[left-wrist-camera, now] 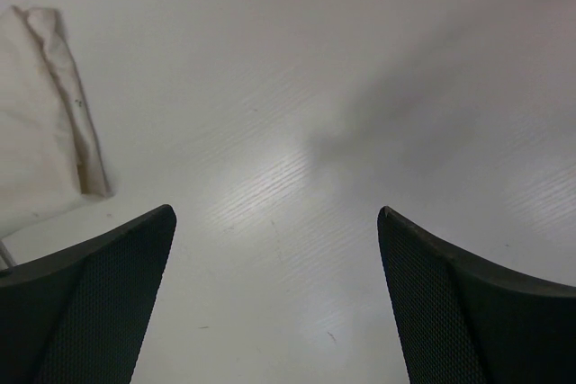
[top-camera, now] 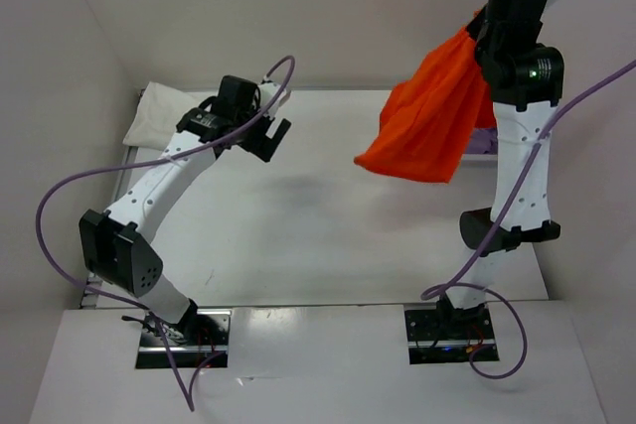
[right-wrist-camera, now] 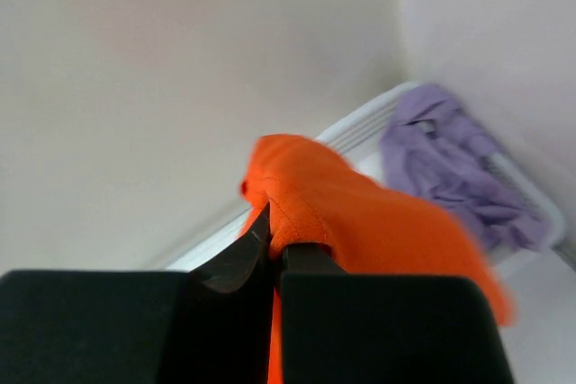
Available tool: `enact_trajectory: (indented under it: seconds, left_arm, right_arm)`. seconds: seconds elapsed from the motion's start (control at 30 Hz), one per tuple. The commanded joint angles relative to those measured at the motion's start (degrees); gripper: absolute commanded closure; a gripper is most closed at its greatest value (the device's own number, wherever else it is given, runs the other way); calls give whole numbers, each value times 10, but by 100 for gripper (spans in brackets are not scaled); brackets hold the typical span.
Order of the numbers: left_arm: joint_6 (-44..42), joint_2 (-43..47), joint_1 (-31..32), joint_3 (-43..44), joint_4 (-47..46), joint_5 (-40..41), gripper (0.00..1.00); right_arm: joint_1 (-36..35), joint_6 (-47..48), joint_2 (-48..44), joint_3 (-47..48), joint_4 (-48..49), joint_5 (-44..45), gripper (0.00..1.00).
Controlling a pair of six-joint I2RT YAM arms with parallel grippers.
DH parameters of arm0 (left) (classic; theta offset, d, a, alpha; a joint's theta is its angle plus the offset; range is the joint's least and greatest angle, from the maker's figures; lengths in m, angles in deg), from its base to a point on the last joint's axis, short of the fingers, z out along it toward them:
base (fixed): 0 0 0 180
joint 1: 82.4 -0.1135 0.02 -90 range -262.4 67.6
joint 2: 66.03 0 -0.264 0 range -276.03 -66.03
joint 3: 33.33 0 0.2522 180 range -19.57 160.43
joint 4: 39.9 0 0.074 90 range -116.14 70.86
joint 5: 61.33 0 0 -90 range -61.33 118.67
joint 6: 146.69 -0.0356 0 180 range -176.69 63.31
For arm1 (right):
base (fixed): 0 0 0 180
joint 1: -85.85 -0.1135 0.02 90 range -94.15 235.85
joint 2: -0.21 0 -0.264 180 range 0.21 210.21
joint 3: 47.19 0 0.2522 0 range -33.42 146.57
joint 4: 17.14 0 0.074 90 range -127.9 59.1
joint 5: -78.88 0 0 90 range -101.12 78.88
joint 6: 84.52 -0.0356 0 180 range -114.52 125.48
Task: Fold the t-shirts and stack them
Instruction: Move the tshirt to the center of the board, then flatten out the tshirt
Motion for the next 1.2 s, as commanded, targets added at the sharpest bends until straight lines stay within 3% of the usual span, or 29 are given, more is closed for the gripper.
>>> enact_trajectory:
  seconds: [0.0, 0.1, 0.2, 0.33, 0.4, 0.43, 0.47, 0.5, 0.53, 0.6, 0.77, 0.97, 1.17]
  left_arm:
    - [2, 38, -30, 32, 4, 4, 1]
    - [14, 52, -78, 47, 4, 10, 1]
    - [19, 81, -129, 47, 4, 3, 1]
    - [19, 108, -180, 33, 4, -8, 1]
    - [19, 122, -207, 28, -1, -17, 1]
    - [19, 123, -214, 23, -1, -23, 1]
    - [19, 123, -219, 23, -1, -31, 1]
    - [11, 123, -219, 23, -1, -31, 1]
    - [11, 123, -219, 23, -1, -37, 1]
    - [-5, 123, -219, 23, -1, -37, 1]
    - [-44, 103, -219, 23, 18, -42, 1]
    - [-87, 76, -140, -79, 18, -13, 1]
    - [-77, 44, -133, -156, -26, 14, 1]
  right_arm:
    - [-28, 32, -27, 13, 70, -152, 100]
    - [-116, 59, -35, 33, 86, -233, 100]
    - [-250, 75, -9, 68, 74, -207, 100]
    - [-277, 11, 50, 182, 19, -194, 100]
    - [-277, -9, 77, 192, -11, -166, 100]
    - [-277, -22, 82, 192, -19, -134, 93]
    - [-277, -29, 87, 185, -31, -118, 78]
    - [-277, -29, 93, 175, -52, -109, 57]
    - [-277, -29, 99, 138, -59, -103, 22]
    - [-270, -36, 99, 101, -73, -96, 0]
    - [-264, -42, 94, 79, -143, -43, 0]
    - [-264, -37, 72, 24, -143, -36, 0]
    - [-272, -25, 12, -4, -143, -5, 0]
